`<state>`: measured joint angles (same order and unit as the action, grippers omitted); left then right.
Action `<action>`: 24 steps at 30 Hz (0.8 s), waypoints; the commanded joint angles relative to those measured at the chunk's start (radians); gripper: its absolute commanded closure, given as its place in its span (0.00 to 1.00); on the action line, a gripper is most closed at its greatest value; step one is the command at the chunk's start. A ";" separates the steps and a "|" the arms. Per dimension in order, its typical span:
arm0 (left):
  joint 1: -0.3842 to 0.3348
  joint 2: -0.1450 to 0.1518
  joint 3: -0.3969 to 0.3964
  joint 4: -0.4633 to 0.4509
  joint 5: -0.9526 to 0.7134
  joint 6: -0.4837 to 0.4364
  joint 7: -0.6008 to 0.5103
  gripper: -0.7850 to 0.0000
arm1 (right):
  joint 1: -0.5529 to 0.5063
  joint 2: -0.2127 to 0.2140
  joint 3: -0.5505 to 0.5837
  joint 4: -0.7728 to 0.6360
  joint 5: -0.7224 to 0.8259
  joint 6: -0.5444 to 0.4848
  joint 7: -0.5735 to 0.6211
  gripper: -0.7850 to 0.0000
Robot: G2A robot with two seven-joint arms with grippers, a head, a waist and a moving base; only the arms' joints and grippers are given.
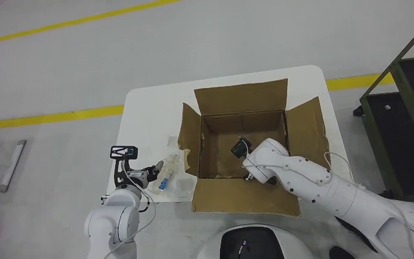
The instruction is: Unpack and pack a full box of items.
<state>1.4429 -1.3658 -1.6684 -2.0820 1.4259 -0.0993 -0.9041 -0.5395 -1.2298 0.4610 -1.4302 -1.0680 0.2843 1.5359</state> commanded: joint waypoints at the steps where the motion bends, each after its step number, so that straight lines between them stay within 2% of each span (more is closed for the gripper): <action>1: 0.000 0.000 0.000 0.000 0.000 0.000 0.000 0.00 | 0.006 0.006 -0.015 0.004 0.021 0.000 0.000 0.45; 2: 0.000 0.000 0.000 0.000 0.000 0.000 0.000 0.00 | 0.011 0.008 -0.024 0.009 0.028 0.000 0.000 0.52; 3: 0.000 0.000 0.000 0.000 0.000 0.000 0.000 0.00 | 0.016 0.010 -0.033 0.013 0.034 0.000 0.000 0.51; 5: 0.000 0.000 0.000 0.000 0.000 0.000 0.000 0.00 | 0.025 0.011 -0.051 0.025 0.050 0.000 0.000 0.42; 6: 0.000 0.000 0.000 0.000 0.000 0.000 0.000 0.00 | 0.031 0.011 -0.059 0.032 0.057 0.000 0.000 0.32; 8: 0.000 0.000 0.000 0.000 0.000 0.000 0.000 0.00 | 0.041 0.009 -0.075 0.048 0.073 0.000 0.000 0.28; 9: 0.000 0.000 0.000 0.000 0.000 0.000 0.000 0.00 | 0.048 0.009 -0.081 0.057 0.079 0.000 0.000 0.20; 10: 0.000 0.000 0.000 0.000 0.000 0.000 0.000 0.00 | 0.052 0.008 -0.085 0.064 0.087 0.000 0.000 0.22; 11: 0.000 0.000 0.000 0.000 0.000 0.000 0.000 0.00 | 0.056 0.007 -0.090 0.071 0.093 0.000 0.000 0.29; 12: 0.000 0.000 0.000 0.000 0.000 0.000 0.000 0.00 | 0.060 0.006 -0.095 0.075 0.099 0.000 0.000 0.32; 14: 0.000 0.000 0.000 0.000 0.000 0.000 0.000 0.00 | 0.067 0.003 -0.104 0.084 0.107 0.000 0.000 0.29; 15: 0.000 0.000 0.000 0.000 0.000 0.000 0.000 0.00 | 0.070 0.002 -0.108 0.087 0.112 0.000 0.000 0.44; 16: 0.000 0.000 0.000 0.000 0.000 0.000 0.000 0.00 | 0.073 0.000 -0.110 0.089 0.116 0.000 0.000 0.53; 17: 0.000 0.000 0.000 0.000 0.000 0.000 0.000 0.00 | 0.076 -0.001 -0.113 0.092 0.119 0.000 0.000 0.53; 21: 0.000 0.000 0.000 0.000 0.000 0.000 0.000 0.00 | 0.078 -0.005 -0.101 0.096 0.114 0.000 0.000 0.75; 22: 0.000 0.000 0.000 0.000 0.000 0.000 0.000 0.00 | 0.079 -0.006 -0.095 0.094 0.110 0.000 0.000 0.87; 23: 0.000 0.000 0.000 0.000 0.000 0.000 0.000 0.00 | 0.078 -0.006 -0.087 0.092 0.104 0.000 0.000 0.94; 24: 0.000 0.000 0.000 0.000 0.000 0.000 0.000 0.00 | 0.075 -0.007 -0.081 0.091 0.097 0.000 0.000 0.93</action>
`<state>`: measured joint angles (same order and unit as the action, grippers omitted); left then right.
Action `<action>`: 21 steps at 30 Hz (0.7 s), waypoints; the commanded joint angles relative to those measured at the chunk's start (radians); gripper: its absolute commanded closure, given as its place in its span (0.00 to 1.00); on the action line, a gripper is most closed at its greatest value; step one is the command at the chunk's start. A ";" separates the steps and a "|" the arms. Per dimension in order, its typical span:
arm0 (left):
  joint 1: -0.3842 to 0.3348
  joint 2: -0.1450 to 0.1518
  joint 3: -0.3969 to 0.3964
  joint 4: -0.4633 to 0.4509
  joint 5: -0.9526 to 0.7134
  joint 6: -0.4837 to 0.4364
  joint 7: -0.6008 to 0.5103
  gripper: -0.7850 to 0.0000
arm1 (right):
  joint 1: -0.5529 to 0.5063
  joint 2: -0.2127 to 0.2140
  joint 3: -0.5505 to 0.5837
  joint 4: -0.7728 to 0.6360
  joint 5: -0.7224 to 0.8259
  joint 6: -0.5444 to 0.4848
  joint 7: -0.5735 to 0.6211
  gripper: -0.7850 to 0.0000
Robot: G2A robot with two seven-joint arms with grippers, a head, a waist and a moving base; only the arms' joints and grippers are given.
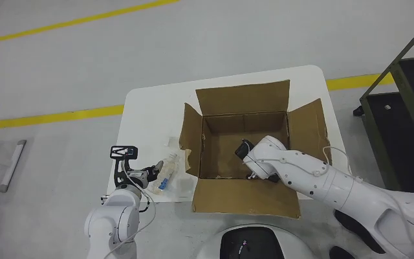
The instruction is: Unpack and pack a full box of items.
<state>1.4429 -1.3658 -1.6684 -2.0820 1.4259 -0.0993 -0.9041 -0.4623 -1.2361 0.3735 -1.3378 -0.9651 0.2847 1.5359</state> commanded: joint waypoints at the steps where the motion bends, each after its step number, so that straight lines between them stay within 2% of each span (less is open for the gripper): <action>1: 0.000 0.000 0.000 0.000 0.000 0.000 0.000 0.00 | -0.004 -0.001 0.019 -0.008 -0.010 0.000 0.000 0.94; 4: 0.000 0.000 0.000 0.000 0.000 0.000 0.000 0.00 | -0.020 0.000 0.063 -0.032 -0.043 0.000 0.000 1.00; 14: 0.000 0.000 0.000 0.000 0.000 0.000 0.000 0.00 | -0.138 -0.002 0.250 -0.198 -0.234 0.001 -0.002 1.00; 19: 0.000 0.000 0.000 0.000 0.000 0.000 0.000 0.00 | -0.175 -0.015 0.267 -0.247 -0.276 0.000 0.000 1.00; 21: 0.000 0.000 0.000 0.000 0.000 0.000 0.000 0.00 | -0.178 -0.016 0.251 -0.252 -0.278 0.000 0.000 0.81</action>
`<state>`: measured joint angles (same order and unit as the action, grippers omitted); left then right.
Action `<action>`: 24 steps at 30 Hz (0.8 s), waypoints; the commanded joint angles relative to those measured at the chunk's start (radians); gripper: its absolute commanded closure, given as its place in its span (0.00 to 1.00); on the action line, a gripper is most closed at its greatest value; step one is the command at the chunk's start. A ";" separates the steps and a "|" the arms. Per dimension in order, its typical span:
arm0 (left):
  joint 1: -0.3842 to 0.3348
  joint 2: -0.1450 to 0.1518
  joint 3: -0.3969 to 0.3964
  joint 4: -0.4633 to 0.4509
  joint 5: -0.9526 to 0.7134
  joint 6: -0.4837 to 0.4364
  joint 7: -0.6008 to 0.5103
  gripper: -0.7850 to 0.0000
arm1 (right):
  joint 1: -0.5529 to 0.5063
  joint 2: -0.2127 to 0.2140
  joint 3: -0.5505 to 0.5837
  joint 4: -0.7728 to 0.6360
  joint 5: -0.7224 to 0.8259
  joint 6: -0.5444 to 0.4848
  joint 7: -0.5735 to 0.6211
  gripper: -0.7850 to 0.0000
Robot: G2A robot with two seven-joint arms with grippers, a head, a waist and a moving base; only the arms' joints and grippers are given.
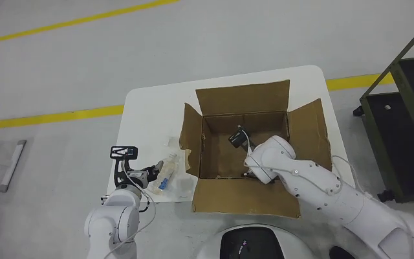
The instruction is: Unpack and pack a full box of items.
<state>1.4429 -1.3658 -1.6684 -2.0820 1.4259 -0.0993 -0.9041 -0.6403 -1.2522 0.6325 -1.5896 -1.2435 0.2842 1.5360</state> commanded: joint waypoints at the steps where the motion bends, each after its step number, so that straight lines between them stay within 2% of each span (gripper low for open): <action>1: 0.000 0.000 0.000 0.000 0.000 0.000 0.000 0.00 | 0.001 0.000 -0.017 0.001 0.002 0.000 0.000 0.74; 4: 0.000 0.000 0.000 0.000 0.000 0.000 0.000 0.00 | 0.012 0.004 -0.041 0.010 0.014 0.000 0.000 0.56; 6: 0.000 0.000 0.000 0.000 0.000 0.000 0.000 0.00 | 0.020 0.008 -0.053 0.011 0.020 0.000 0.000 0.52; 7: 0.000 0.000 0.000 0.000 0.000 0.000 0.000 0.00 | 0.024 0.010 -0.058 0.010 0.023 0.000 0.000 0.22; 8: 0.000 0.000 0.000 0.000 0.000 0.000 0.000 0.00 | 0.026 0.012 -0.060 0.009 0.034 0.000 0.000 0.00; 24: 0.000 0.000 0.000 0.000 0.000 0.000 0.000 0.00 | 0.026 0.012 -0.060 0.009 0.034 0.000 0.000 0.00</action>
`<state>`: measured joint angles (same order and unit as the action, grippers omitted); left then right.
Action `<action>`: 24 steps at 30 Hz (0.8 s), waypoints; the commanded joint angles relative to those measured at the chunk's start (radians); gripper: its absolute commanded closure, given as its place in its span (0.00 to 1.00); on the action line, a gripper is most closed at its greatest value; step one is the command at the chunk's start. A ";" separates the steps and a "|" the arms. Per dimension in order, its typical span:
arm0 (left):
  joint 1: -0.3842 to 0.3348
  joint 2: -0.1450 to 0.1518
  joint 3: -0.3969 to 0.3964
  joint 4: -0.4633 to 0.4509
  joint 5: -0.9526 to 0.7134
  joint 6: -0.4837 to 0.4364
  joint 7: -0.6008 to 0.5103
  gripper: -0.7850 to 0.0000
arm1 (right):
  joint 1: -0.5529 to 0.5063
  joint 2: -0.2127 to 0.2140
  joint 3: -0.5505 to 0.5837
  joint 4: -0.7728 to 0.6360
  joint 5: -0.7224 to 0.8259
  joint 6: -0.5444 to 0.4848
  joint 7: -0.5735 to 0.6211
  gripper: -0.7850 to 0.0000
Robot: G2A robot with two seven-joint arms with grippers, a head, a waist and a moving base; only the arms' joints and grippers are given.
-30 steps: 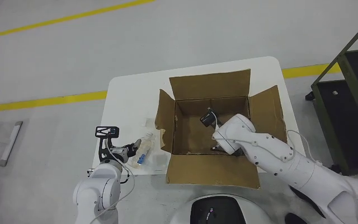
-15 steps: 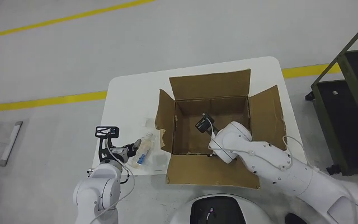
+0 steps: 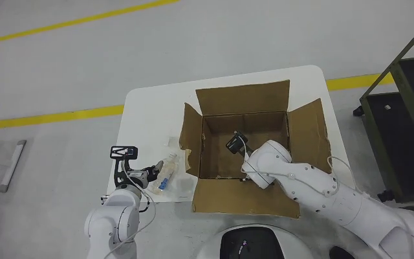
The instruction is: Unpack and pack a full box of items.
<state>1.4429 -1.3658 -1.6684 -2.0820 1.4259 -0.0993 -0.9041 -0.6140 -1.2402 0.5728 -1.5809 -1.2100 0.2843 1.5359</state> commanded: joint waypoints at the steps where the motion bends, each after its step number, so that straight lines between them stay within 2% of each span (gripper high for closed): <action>1: 0.000 0.000 0.000 0.000 0.000 0.000 0.000 0.00 | 0.000 0.000 0.000 0.000 0.000 0.000 0.000 0.00; 22: 0.000 0.000 0.000 0.000 0.000 0.000 0.000 0.00 | -0.035 0.007 -0.001 0.031 0.001 -0.015 0.000 0.00; 23: 0.000 0.000 0.000 0.000 0.000 0.000 0.000 0.00 | -0.035 0.009 -0.005 0.039 0.007 -0.012 0.000 0.11; 24: 0.000 0.000 0.000 0.000 0.000 0.000 0.000 0.00 | -0.031 0.010 -0.007 0.041 0.006 -0.002 0.000 0.34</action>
<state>1.4429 -1.3658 -1.6684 -2.0820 1.4259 -0.0993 -0.9041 -0.6472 -1.2314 0.5678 -1.5434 -1.2052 0.2745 1.5359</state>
